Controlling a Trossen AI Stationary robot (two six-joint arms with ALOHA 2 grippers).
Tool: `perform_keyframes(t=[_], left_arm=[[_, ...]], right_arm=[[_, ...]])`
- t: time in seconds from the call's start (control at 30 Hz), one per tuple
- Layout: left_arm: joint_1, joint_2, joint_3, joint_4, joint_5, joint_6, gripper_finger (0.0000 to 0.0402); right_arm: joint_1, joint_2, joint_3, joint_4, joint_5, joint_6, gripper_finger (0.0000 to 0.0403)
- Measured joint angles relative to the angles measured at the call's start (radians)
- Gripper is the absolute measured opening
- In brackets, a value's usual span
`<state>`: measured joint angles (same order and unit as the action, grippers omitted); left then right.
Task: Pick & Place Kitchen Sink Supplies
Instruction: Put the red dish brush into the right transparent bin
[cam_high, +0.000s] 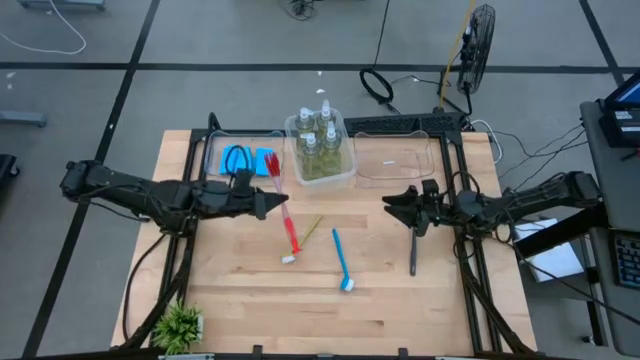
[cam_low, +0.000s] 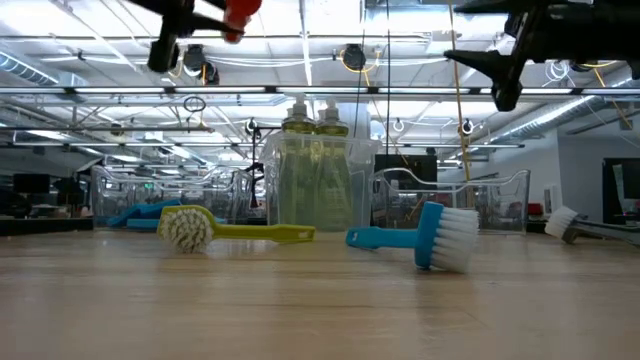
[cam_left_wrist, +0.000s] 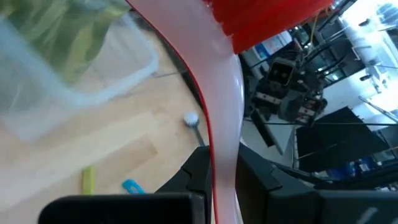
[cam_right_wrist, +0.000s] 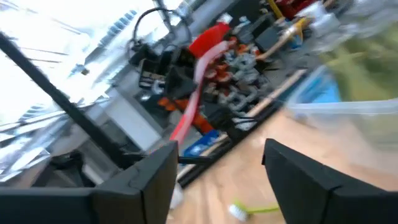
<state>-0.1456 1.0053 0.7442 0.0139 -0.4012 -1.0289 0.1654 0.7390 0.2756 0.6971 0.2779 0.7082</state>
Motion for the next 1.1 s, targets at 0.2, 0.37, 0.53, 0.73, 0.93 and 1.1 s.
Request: perform_keyframes(t=[0.2,0.37,0.53,0.73,0.93,1.1], left_arm=[[0.052,0.136,0.120,0.002,0.094,0.061,0.0044],[0.098,0.255,0.225,0.008,0.211,0.115,0.0044],[0.124,0.359,0.335,0.003,0.302,0.181,0.0044],[0.139,0.464,0.468,-0.023,0.368,0.247,0.0044],[0.160,0.555,0.561,-0.061,0.426,0.276,0.0044],[0.168,0.602,0.614,-0.105,0.430,0.288,0.0044]], right_arm=[[0.000,0.103,0.022,0.101,-0.065,0.016,0.0271],[0.000,0.186,0.094,0.101,-0.098,0.012,0.0278],[0.000,0.268,0.154,0.096,-0.099,0.011,0.0275],[-0.002,0.343,0.206,0.084,-0.098,0.006,0.0281],[-0.004,0.405,0.254,0.086,-0.097,0.006,0.0294],[-0.005,0.427,0.270,0.084,-0.099,0.006,0.0307]])
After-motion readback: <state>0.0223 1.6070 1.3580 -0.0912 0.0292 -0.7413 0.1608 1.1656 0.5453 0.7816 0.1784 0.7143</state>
